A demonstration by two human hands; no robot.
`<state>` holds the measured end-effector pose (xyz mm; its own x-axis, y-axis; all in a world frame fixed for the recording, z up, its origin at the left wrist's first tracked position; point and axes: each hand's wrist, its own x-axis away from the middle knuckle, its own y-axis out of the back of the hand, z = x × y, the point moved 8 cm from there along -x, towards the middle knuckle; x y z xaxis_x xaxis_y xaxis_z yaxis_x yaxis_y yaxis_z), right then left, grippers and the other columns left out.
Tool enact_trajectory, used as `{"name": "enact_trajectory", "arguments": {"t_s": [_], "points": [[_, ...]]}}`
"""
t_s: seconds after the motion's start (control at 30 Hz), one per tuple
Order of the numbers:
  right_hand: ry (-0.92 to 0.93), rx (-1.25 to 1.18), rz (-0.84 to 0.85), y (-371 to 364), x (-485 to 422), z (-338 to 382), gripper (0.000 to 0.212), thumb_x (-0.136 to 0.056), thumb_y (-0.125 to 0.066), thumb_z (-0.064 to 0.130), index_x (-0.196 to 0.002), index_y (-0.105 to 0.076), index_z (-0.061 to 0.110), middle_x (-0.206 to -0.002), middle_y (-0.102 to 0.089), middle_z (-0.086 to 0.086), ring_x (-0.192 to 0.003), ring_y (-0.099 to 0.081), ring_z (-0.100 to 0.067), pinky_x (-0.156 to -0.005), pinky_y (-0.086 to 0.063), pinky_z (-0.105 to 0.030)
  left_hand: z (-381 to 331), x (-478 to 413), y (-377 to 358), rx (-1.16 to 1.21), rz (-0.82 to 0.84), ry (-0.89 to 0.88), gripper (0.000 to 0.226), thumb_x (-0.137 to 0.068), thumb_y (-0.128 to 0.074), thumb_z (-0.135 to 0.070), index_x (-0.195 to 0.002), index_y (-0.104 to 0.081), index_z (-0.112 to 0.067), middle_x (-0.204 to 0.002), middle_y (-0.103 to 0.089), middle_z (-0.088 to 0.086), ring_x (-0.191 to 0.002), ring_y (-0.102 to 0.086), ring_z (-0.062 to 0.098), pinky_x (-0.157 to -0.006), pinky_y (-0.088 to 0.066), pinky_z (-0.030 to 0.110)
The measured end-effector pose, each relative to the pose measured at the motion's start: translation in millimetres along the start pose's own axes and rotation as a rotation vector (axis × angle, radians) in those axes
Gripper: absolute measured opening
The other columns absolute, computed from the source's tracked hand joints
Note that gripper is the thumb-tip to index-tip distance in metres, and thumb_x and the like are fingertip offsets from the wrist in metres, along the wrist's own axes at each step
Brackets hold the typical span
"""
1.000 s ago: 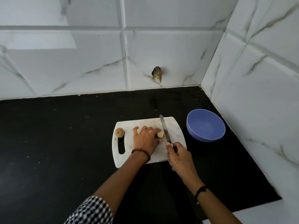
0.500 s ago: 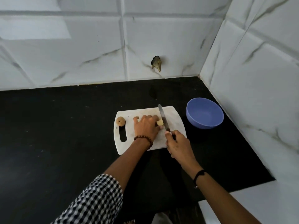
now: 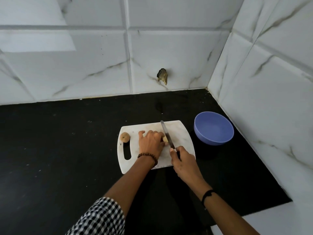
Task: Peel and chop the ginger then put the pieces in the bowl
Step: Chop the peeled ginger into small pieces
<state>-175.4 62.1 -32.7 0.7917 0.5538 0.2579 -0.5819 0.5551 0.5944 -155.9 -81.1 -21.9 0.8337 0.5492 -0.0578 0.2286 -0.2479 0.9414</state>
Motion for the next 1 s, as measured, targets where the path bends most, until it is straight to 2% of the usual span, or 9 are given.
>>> {"name": "enact_trajectory", "arguments": {"t_s": [0.23, 0.4, 0.53, 0.73, 0.9, 1.0], "points": [[0.002, 0.069, -0.002, -0.1, -3.3, -1.2, 0.029, -0.103, -0.039, 0.044, -0.105, -0.053, 0.019, -0.083, -0.058, 0.0, -0.061, -0.052, -0.005, -0.052, -0.036, -0.018, -1.4, 0.1, 1.5, -0.01, 0.002, -0.017, 0.022, -0.09, -0.059, -0.039, -0.11, -0.064, -0.029, -0.099, -0.067, -0.008, -0.105, -0.056, 0.012, -0.108, -0.022, 0.04], [-0.005, 0.11, 0.017, -3.6, -3.8, -2.1, 0.03, -0.103, -0.037, 0.046, -0.106, -0.052, 0.02, -0.085, -0.057, -0.001, -0.062, -0.051, -0.006, -0.053, -0.036, -0.019, -1.4, -1.0, 2.6, -0.026, -0.01, -0.024, 0.016, -0.091, -0.058, -0.036, -0.102, -0.067, -0.028, -0.093, -0.067, -0.008, -0.102, -0.057, 0.013, -0.107, -0.022, 0.04], [-0.016, 0.118, 0.006, -4.1, -4.7, -2.2, 0.031, -0.103, -0.037, 0.045, -0.108, -0.052, 0.018, -0.085, -0.058, -0.002, -0.062, -0.051, -0.006, -0.053, -0.037, -0.019, -1.8, -1.1, 1.9, -0.019, 0.025, -0.025, 0.021, -0.091, -0.058, -0.038, -0.108, -0.066, -0.029, -0.1, -0.068, -0.007, -0.106, -0.056, 0.012, -0.109, -0.021, 0.042], [-0.013, 0.152, 0.035, -2.4, -4.3, 0.8, 0.03, -0.104, -0.035, 0.044, -0.107, -0.051, 0.018, -0.085, -0.057, -0.001, -0.061, -0.051, -0.006, -0.051, -0.035, -0.018, -1.9, -1.5, 2.8, -0.033, 0.023, -0.027, 0.019, -0.091, -0.058, -0.037, -0.105, -0.067, -0.028, -0.098, -0.067, -0.008, -0.105, -0.055, 0.013, -0.108, -0.021, 0.042], [-0.033, 0.193, 0.032, -2.7, -7.9, 0.5, 0.032, -0.103, -0.034, 0.046, -0.109, -0.05, 0.019, -0.099, -0.06, -0.006, -0.071, -0.057, -0.01, -0.055, -0.037, -0.02, -2.2, -1.6, 2.2, -0.041, 0.033, -0.026, 0.019, -0.091, -0.058, -0.038, -0.105, -0.067, -0.028, -0.098, -0.067, -0.007, -0.105, -0.055, 0.013, -0.108, -0.021, 0.042], [-0.016, 0.261, 0.024, -2.8, -7.0, 4.0, 0.032, -0.104, -0.033, 0.044, -0.11, -0.05, 0.017, -0.097, -0.06, -0.005, -0.078, -0.061, -0.014, -0.059, -0.041, -0.023, -2.3, -1.4, 2.6, -0.041, 0.037, -0.026, 0.02, -0.092, -0.058, -0.037, -0.106, -0.067, -0.028, -0.099, -0.067, -0.007, -0.106, -0.055, 0.013, -0.109, -0.021, 0.042]]}}
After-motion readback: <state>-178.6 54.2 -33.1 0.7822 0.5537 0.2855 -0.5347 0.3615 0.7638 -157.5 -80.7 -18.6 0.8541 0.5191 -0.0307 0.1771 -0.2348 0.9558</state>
